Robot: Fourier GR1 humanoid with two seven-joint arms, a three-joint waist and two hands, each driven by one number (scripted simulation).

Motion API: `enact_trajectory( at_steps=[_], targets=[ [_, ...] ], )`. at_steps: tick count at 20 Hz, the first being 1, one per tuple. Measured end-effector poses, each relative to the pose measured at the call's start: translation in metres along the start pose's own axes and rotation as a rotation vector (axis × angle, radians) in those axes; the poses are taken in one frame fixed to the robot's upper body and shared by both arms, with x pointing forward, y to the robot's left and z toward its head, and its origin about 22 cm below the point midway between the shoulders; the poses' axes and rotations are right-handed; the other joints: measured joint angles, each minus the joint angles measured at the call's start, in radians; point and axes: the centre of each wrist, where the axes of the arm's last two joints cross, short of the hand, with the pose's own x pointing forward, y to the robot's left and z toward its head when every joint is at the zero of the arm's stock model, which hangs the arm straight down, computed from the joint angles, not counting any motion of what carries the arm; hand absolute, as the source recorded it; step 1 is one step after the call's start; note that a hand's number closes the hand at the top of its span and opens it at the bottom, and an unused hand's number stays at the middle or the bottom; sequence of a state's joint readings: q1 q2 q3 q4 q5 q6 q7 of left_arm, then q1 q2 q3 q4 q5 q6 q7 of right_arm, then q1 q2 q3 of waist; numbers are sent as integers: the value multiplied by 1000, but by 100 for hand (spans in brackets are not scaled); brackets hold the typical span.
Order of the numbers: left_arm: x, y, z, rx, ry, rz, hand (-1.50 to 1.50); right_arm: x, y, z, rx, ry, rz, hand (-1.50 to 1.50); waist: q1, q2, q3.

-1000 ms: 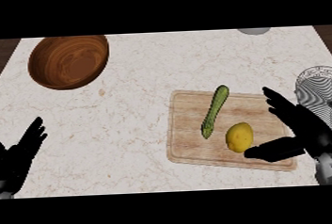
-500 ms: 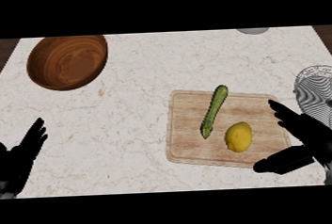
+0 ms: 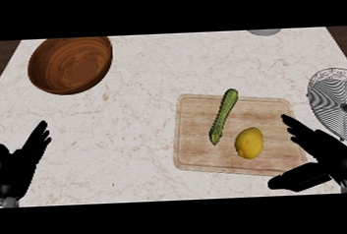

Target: Pick the lemon from the cutting board and place it in the tiered basket

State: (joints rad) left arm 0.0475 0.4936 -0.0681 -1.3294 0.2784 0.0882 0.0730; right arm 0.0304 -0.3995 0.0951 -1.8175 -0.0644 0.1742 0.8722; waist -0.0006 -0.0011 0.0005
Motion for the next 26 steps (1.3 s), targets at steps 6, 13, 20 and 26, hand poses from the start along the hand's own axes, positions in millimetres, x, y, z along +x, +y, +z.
enact_trajectory(
  at_steps=[6, 13, 20, 26],
  targets=[
    [1, 4, 2, 2, 8, -5, 0, -9, 3, -14, 10, -15, -14, -150, 1, 1, 0],
    [-2, 3, 5, 3, 9, 2, 0, -8, 15, -23, 5, -35, -18, -150, 2, 1, 0],
    [3, 3, -5, 7, 5, 1, 0, -5, 33, -41, -1, -49, -17, -150, 0, -2, -3],
    [1, 10, -4, 0, 6, 1, 0, -1, 36, -53, 0, -44, -26, -150, -1, -5, -7]
  ],
)
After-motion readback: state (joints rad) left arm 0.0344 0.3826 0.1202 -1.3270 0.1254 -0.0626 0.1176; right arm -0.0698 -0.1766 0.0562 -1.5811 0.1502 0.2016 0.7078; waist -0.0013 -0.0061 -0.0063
